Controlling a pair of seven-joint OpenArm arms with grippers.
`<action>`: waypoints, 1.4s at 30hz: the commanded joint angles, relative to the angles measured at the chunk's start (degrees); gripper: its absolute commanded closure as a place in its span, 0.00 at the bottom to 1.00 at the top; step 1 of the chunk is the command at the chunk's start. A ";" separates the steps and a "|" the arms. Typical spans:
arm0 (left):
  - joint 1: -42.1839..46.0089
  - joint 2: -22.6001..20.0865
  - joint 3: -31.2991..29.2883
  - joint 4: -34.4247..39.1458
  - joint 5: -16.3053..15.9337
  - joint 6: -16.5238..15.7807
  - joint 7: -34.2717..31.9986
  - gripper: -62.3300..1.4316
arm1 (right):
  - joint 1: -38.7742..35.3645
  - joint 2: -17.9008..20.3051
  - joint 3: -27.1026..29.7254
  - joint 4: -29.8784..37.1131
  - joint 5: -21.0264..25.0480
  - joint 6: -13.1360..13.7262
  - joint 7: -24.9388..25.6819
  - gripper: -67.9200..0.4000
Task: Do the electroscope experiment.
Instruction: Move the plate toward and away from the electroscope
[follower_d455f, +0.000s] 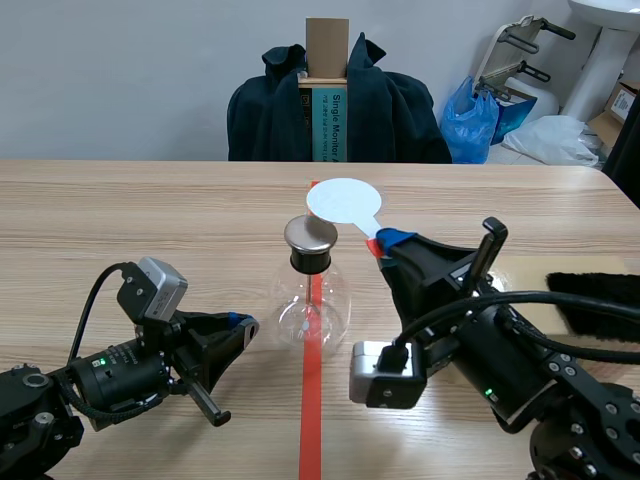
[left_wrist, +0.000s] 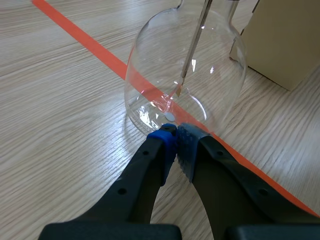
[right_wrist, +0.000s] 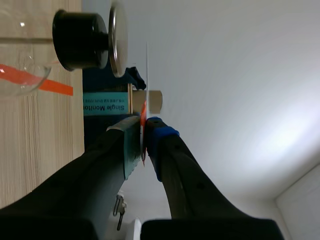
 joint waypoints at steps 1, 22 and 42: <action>-0.31 0.28 -0.33 1.33 -0.42 -0.55 -1.05 0.91 | 0.52 0.63 0.48 1.55 -0.02 -0.83 1.14 0.98; -0.31 0.28 -0.33 1.33 -0.44 -0.52 -0.98 0.91 | 0.52 0.61 0.48 1.55 -0.02 -0.83 5.42 0.98; -0.31 0.28 -0.33 1.33 -0.42 -0.52 -1.03 0.91 | 0.55 0.61 0.48 1.55 0.00 -0.83 -13.20 0.98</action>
